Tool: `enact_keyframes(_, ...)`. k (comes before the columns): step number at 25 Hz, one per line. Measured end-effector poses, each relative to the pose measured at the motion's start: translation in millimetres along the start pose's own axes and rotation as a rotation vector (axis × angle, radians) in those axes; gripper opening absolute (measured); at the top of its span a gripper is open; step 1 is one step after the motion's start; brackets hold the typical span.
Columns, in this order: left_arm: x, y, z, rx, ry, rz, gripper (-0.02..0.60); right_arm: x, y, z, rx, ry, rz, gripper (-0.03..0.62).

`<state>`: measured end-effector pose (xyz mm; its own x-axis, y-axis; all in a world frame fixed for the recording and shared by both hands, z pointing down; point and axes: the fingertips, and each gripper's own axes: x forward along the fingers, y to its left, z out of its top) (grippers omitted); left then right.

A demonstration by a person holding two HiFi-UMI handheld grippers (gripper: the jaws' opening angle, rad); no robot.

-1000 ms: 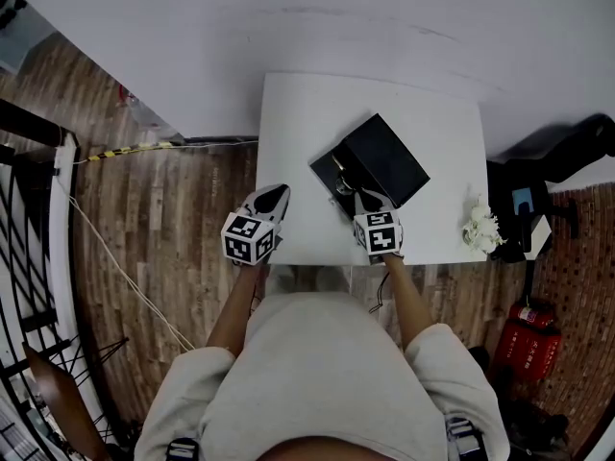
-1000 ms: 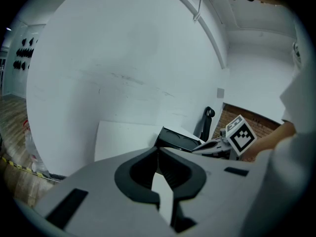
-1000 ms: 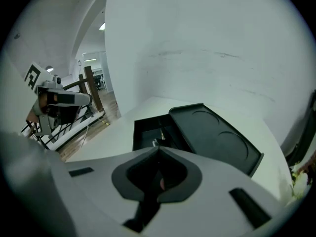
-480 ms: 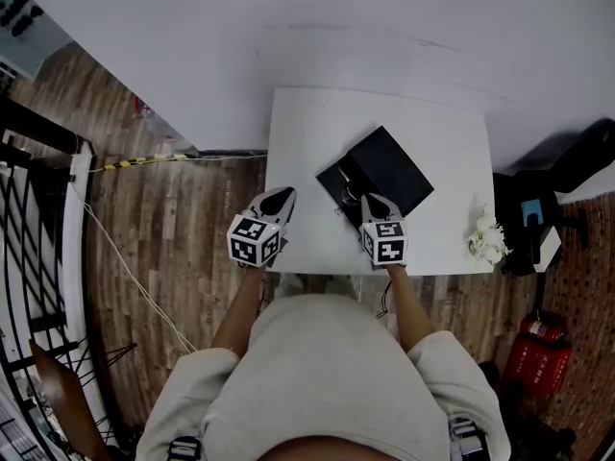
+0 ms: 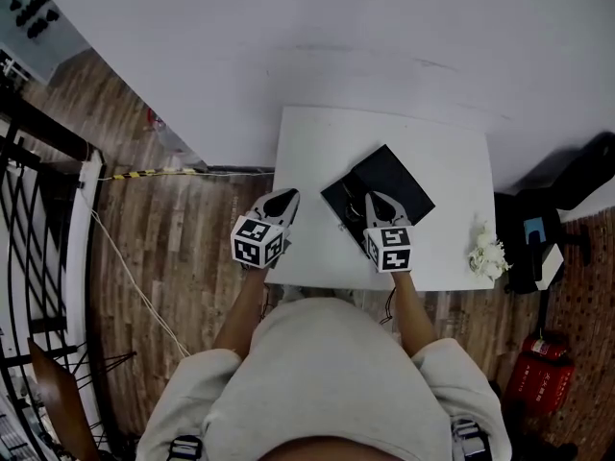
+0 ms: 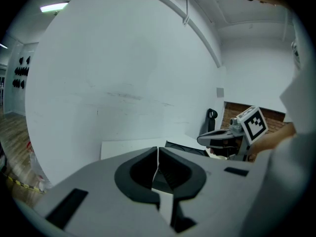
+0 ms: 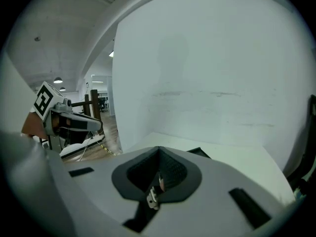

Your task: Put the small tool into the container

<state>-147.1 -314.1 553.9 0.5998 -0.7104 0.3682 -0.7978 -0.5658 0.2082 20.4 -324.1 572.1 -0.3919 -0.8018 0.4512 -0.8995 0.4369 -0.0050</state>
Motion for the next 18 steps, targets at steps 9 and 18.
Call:
enact_keyframes(9, 5, 4, 29, 0.028, -0.052, 0.005, 0.015, 0, -3, 30, -0.033, -0.055, -0.008, -0.002)
enact_keyframes(18, 9, 2, 47, 0.052, -0.078, 0.002, 0.015, -3, -7, 40, -0.035, -0.080, -0.011, -0.002)
